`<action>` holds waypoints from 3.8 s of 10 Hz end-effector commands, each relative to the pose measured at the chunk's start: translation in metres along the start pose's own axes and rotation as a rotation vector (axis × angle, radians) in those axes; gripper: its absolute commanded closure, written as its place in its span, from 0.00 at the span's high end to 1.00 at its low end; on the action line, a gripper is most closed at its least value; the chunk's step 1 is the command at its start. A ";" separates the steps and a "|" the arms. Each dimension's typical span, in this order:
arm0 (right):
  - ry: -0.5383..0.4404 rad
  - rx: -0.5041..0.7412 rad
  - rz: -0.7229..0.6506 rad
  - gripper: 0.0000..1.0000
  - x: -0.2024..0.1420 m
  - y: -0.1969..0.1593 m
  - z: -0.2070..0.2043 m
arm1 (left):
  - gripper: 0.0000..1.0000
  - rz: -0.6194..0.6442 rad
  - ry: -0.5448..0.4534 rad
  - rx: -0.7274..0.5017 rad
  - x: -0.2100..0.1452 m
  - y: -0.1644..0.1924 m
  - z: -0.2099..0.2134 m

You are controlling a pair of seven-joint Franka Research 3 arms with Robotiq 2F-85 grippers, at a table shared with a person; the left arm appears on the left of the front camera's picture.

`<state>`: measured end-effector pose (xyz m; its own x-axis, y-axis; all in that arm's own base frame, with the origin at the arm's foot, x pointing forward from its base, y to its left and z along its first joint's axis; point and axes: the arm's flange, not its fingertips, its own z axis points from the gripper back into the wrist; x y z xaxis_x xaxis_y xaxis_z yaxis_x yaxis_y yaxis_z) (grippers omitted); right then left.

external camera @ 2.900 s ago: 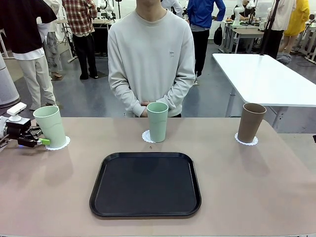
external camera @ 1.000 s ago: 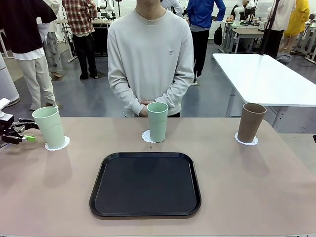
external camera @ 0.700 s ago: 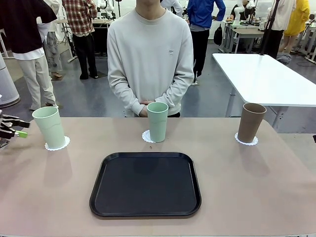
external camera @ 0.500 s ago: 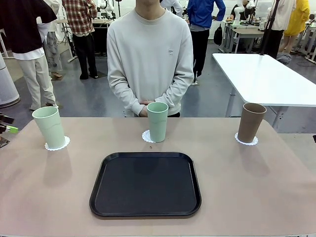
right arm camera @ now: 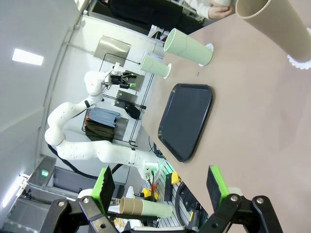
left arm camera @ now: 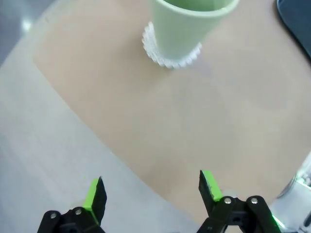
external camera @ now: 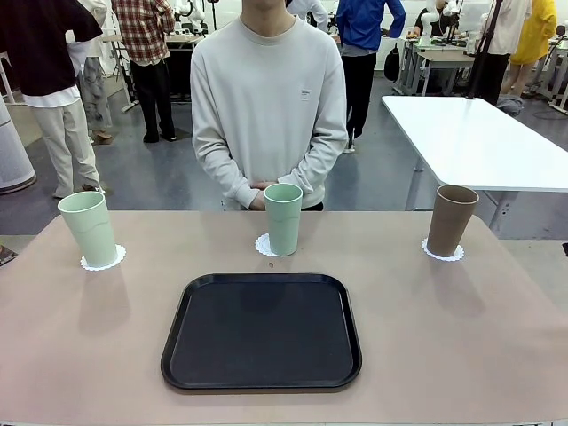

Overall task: Place coasters on the table and set cups on them.
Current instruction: Take one Reusable plastic cup from the Flat Tray and place it on a coaster set by the human.

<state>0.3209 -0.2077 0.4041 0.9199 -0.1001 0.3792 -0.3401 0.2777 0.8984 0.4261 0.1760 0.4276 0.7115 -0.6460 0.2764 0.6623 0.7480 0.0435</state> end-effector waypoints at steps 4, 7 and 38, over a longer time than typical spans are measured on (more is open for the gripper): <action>-0.004 0.010 0.005 1.00 0.000 0.000 0.000 | 1.00 0.084 0.120 -0.034 0.031 -0.058 0.044; -0.004 0.010 0.005 1.00 0.000 0.000 0.000 | 1.00 0.069 0.189 0.048 0.064 -0.097 0.048; -0.004 0.010 0.005 1.00 0.000 0.000 0.000 | 1.00 0.606 -0.489 -1.028 -0.101 0.025 -0.022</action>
<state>0.3203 -0.2086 0.4042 0.9197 -0.1025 0.3789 -0.3391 0.2789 0.8985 0.3759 0.2654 0.3725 0.9472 0.0171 0.3201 0.3028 0.2802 -0.9109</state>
